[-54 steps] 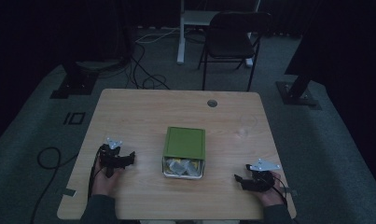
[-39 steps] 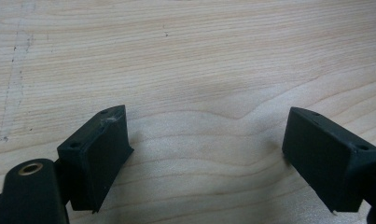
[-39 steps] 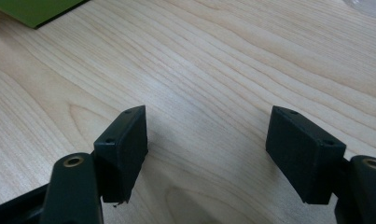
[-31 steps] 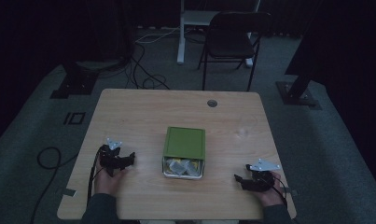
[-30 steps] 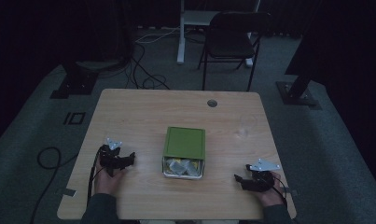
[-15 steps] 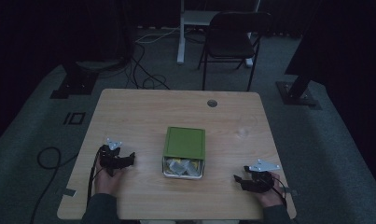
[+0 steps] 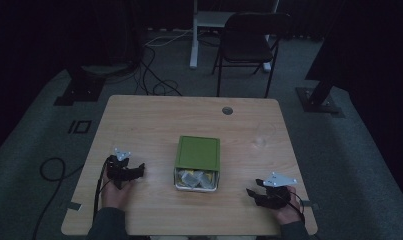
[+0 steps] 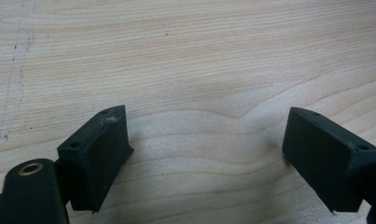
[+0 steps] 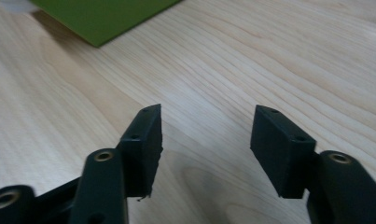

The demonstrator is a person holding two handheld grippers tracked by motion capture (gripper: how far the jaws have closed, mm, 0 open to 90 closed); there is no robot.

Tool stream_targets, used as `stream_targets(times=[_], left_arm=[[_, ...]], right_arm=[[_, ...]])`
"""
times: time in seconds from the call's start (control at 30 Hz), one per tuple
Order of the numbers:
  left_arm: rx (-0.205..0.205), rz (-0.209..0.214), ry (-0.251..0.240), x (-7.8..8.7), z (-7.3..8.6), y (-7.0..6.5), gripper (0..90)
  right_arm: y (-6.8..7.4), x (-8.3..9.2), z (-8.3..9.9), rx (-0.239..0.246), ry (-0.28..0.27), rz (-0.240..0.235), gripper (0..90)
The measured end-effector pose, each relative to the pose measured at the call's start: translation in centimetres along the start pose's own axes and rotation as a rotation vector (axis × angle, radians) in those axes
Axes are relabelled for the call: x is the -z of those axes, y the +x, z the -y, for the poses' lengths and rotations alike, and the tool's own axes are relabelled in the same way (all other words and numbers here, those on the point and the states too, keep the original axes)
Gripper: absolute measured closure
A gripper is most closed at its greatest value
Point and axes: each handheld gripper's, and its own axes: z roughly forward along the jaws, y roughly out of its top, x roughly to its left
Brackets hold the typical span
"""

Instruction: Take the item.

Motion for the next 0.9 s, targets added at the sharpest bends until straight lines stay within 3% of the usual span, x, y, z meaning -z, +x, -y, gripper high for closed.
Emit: stream_targets(times=[0.2,0.9], left_arm=[[0.0,0.0,0.0,0.0,0.0,0.0,15.5],[0.0,0.0,0.0,0.0,0.0,0.0,15.5]], right_arm=[[0.8,0.3,-0.6,0.028,-0.019,-0.018,52.0],[2.8,1.3,-2.2,0.061,-0.093,-0.063,57.0]])
